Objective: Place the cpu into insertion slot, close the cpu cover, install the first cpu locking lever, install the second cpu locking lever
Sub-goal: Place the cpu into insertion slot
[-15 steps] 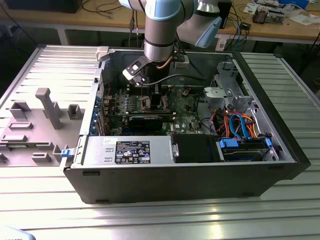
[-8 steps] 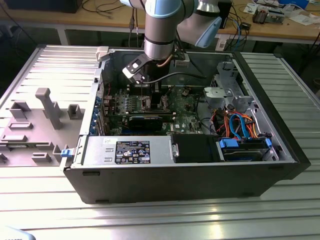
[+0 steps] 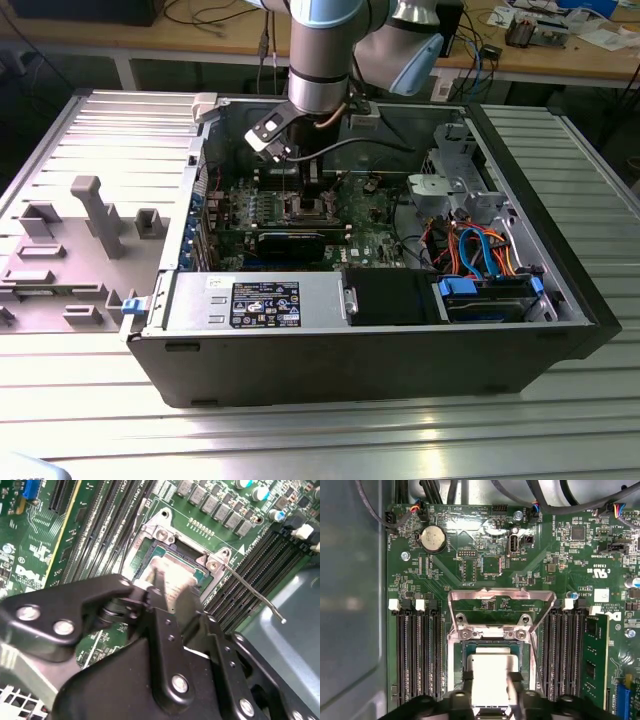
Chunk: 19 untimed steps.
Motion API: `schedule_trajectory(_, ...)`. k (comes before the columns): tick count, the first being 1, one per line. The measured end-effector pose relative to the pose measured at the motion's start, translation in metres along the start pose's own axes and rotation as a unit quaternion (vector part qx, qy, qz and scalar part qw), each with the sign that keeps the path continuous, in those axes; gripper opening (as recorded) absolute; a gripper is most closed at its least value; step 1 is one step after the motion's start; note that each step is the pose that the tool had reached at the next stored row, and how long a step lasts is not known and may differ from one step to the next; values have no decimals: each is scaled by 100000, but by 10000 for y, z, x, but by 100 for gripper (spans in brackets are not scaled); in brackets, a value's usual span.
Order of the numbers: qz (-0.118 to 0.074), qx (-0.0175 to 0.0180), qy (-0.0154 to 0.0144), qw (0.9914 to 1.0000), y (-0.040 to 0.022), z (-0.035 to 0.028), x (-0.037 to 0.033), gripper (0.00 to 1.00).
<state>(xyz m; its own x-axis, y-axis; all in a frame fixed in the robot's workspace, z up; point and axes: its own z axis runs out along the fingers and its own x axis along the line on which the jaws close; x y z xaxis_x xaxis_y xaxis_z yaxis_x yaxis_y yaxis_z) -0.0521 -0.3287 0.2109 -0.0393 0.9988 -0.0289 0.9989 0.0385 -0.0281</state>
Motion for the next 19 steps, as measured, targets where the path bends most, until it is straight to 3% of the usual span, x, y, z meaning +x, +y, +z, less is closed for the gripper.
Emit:
schedule_trajectory(1,-816,-28,-20,99997,0,1,0,35)
schedule_trajectory(4,-4088,-121,-106,99916,-4,2,-1,17)
schedule_trajectory(5,-4203,-128,-110,99911,-7,3,-6,11)
schedule_trajectory(7,-4211,-124,-161,99911,-13,8,-50,11)
schedule_trajectory(9,-4214,-80,-186,99911,-8,62,-61,11)
schedule_trajectory(10,-4208,-83,-404,99911,20,-20,-51,11)
schedule_trajectory(19,-4201,-57,-738,99909,17,-168,-54,11)
